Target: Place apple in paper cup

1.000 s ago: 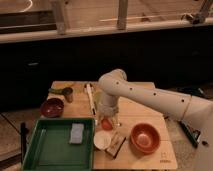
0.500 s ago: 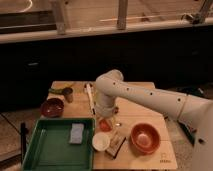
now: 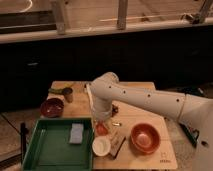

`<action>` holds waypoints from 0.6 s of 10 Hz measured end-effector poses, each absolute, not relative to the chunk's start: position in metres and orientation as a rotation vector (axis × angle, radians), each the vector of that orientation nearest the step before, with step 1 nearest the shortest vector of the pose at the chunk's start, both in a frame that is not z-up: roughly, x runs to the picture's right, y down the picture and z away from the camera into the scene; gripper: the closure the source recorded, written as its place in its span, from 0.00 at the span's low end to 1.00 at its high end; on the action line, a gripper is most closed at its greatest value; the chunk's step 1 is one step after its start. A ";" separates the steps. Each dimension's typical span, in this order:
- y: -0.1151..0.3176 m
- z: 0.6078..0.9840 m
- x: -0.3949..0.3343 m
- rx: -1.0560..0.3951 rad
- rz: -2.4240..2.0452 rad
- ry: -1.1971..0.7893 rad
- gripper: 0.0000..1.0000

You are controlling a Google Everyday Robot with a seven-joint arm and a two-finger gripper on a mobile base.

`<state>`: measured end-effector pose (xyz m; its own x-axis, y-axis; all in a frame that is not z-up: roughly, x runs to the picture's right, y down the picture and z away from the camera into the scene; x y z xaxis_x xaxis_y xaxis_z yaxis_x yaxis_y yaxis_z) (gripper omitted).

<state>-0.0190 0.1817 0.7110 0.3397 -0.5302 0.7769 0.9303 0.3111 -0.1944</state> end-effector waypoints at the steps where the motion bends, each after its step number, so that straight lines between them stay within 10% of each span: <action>1: 0.177 0.712 -0.017 -0.713 -1.064 -0.657 1.00; 6: 0.161 0.694 -0.009 -0.677 -1.071 -0.638 1.00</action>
<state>-0.0087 0.1612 0.6938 0.3451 -0.5639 0.7503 0.9282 0.3235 -0.1838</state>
